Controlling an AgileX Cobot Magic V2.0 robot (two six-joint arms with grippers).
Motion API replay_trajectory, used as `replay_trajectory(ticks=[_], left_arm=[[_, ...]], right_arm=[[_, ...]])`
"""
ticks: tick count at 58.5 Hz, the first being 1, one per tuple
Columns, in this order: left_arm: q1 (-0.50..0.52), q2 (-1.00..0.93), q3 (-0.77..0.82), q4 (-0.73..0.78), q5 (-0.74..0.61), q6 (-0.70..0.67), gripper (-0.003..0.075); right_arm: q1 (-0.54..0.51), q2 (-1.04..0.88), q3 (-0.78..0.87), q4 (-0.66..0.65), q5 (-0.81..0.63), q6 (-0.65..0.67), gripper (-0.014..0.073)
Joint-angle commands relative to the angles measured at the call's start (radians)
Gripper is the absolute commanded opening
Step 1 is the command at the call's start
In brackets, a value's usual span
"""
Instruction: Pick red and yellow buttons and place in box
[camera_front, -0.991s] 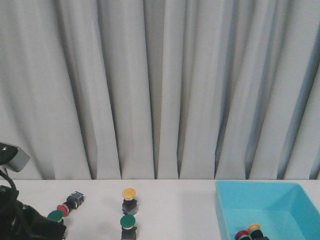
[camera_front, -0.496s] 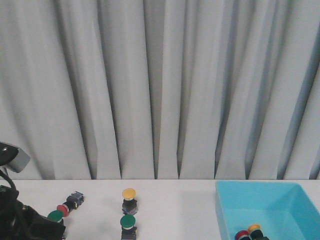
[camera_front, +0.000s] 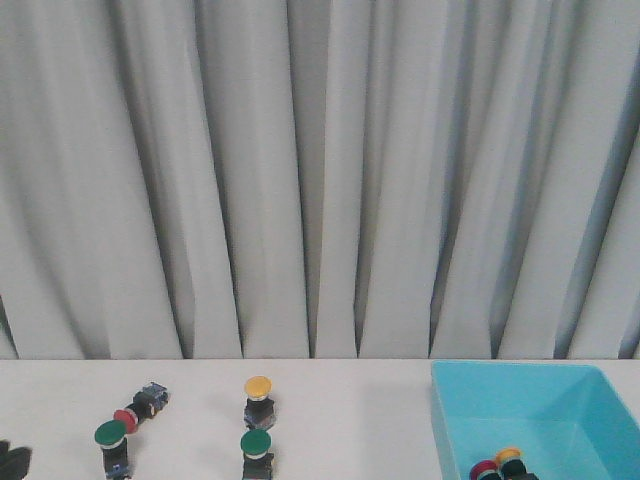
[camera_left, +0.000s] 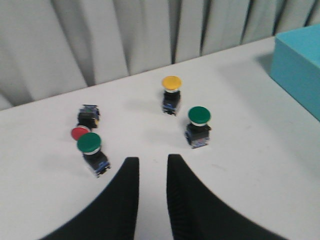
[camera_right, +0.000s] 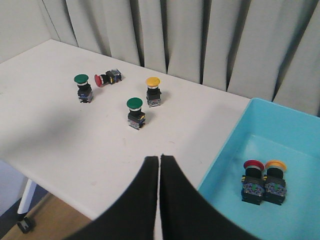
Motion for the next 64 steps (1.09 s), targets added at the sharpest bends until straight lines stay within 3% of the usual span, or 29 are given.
replay_trajectory(ticks=[1, 11, 20, 27, 40, 64], left_arm=[[-0.005, -0.134, 0.135, -0.023, -0.232, 0.001, 0.0136], [-0.005, -0.356, 0.405, -0.019, -0.421, 0.001, 0.0136], [-0.005, -0.519, 0.559, -0.019, -0.491, 0.001, 0.0136], [0.004, -0.633, 0.555, -0.004, -0.401, 0.096, 0.0136], [0.029, -0.836, 0.558, -0.004, -0.38, 0.176, 0.0136], [0.041, -0.821, 0.558, -0.004, -0.34, 0.181, 0.0136]], right_arm=[[-0.003, 0.006, -0.022, 0.035, -0.051, -0.007, -0.0004], [-0.003, 0.006, -0.022, 0.035, -0.051, -0.007, -0.0004], [-0.003, 0.006, -0.022, 0.035, -0.05, -0.007, -0.0004], [-0.003, 0.006, -0.022, 0.036, -0.05, -0.007, -0.0004], [-0.003, 0.006, -0.022, 0.035, -0.051, -0.007, -0.0004], [-0.003, 0.006, -0.022, 0.035, -0.049, -0.007, -0.0004]])
